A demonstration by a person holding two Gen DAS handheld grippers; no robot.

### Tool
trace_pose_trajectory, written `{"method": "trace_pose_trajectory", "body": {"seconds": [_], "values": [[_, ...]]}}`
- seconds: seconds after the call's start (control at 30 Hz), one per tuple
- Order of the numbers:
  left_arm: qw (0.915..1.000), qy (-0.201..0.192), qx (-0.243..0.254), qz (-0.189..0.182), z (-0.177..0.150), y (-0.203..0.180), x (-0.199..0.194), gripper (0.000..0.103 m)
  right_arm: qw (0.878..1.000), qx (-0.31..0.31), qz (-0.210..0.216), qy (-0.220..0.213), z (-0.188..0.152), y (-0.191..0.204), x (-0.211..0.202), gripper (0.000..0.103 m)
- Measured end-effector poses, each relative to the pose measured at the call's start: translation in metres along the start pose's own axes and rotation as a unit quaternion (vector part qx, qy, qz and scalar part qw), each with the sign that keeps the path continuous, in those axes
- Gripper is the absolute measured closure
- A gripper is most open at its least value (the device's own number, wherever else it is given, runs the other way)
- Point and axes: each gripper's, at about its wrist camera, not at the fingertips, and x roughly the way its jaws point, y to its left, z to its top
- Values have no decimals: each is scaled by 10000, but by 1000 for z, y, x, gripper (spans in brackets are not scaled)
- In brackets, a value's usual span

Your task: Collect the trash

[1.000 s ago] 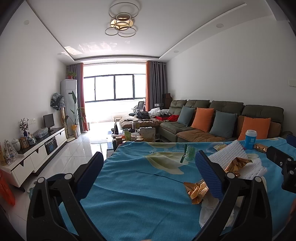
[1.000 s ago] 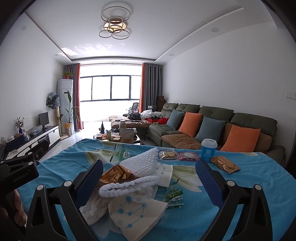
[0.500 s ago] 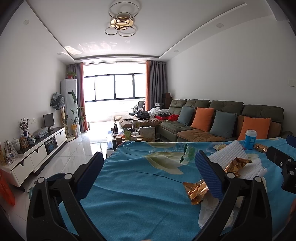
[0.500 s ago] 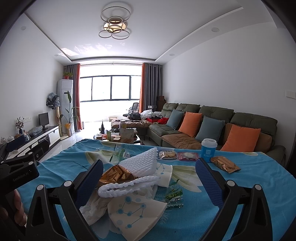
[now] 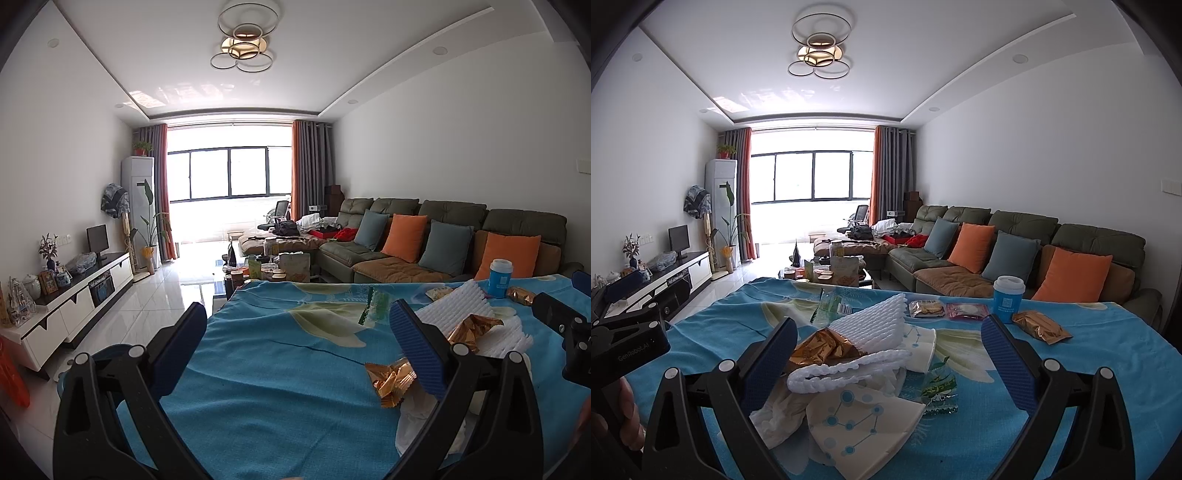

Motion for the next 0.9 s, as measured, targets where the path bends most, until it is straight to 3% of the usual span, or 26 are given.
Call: {"method": "trace_pose_trajectory", "body": {"seconds": [0.9], "values": [[10000,60,-32,16,-3,1,-1,6,9999,23,74,66,-1,-3,1,7]]}}
